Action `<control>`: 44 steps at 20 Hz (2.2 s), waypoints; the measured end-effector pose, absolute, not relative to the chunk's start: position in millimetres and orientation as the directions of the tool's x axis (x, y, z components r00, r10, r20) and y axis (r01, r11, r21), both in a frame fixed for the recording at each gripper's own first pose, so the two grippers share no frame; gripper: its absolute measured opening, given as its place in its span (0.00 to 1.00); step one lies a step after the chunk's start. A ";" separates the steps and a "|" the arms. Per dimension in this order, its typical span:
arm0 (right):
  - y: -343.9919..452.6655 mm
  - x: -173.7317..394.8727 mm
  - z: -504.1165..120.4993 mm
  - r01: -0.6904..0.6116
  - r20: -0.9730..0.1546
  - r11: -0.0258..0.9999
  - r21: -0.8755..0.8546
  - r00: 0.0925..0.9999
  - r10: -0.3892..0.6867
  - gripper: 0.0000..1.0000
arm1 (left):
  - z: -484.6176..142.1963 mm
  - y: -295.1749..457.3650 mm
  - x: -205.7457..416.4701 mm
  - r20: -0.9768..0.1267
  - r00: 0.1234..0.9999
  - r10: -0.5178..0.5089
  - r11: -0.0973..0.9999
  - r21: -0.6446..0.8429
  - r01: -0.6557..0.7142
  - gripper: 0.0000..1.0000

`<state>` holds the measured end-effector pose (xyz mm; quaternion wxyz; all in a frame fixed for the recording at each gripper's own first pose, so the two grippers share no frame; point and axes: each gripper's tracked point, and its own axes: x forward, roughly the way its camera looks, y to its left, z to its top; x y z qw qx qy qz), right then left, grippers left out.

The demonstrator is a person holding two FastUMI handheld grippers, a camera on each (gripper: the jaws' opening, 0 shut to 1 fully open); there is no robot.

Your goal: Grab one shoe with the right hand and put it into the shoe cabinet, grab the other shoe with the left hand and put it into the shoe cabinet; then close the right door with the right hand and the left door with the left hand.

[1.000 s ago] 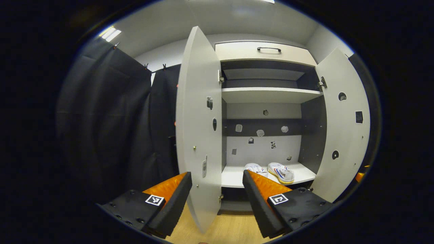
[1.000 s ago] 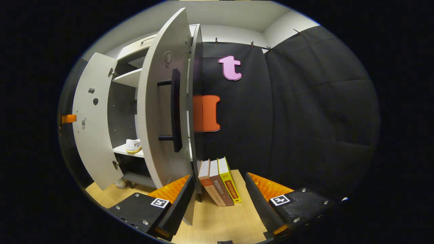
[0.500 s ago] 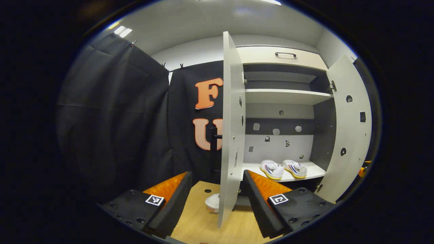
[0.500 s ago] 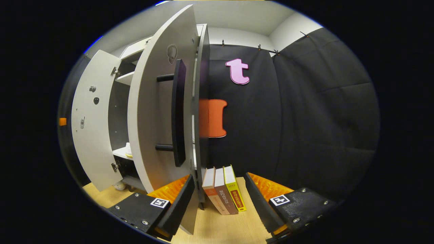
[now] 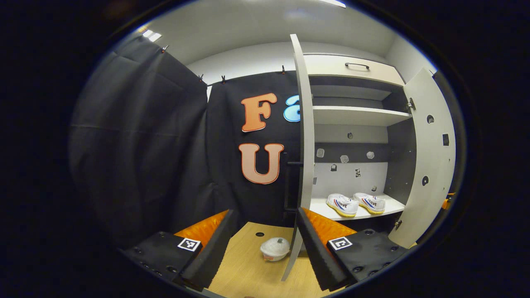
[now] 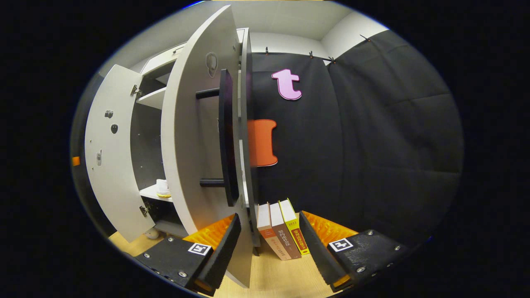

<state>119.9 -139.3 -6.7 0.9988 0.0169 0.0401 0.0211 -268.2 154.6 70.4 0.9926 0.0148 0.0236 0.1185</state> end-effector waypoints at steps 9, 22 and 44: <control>-58.7 129.3 -7.9 -0.077 -0.050 0.997 0.026 0.996 0.078 0.88 | 67.2 192.1 -250.8 -0.033 0.981 0.190 0.982 0.028 -0.189 0.96; 42.6 201.3 -13.1 -0.109 -0.007 0.994 0.012 0.994 0.109 0.91 | 51.3 217.7 -235.5 -0.048 0.989 0.138 0.990 0.031 -0.136 0.96; 70.6 238.1 -5.8 -0.022 -0.028 0.997 -0.077 0.999 0.020 0.89 | -36.5 200.0 -180.6 -0.158 0.987 -0.014 0.999 -0.033 0.009 0.96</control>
